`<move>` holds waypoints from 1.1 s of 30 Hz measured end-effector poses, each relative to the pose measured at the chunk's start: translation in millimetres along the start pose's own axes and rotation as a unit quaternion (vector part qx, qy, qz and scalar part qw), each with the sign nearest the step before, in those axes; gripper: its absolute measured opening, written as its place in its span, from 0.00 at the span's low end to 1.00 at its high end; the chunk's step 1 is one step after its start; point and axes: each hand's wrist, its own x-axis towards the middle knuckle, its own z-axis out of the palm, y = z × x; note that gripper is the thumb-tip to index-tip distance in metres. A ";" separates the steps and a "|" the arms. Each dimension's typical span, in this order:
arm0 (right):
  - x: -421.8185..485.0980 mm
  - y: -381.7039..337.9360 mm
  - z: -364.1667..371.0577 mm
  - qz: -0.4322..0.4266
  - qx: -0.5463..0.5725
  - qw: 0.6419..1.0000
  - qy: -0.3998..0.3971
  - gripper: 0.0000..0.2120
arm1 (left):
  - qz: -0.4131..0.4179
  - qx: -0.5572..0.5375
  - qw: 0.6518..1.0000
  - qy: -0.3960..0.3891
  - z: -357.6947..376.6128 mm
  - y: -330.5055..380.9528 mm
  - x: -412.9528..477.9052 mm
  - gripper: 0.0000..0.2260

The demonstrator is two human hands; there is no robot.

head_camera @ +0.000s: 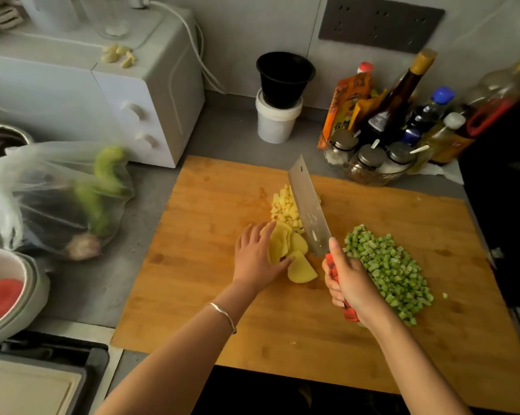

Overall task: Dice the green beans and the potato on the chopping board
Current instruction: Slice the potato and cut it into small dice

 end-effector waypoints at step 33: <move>-7.0 5.6 11.2 0.019 0.004 1.000 -0.022 0.26 | -0.077 -0.148 0.982 0.083 -6.1 -17.6 -20.0 0.33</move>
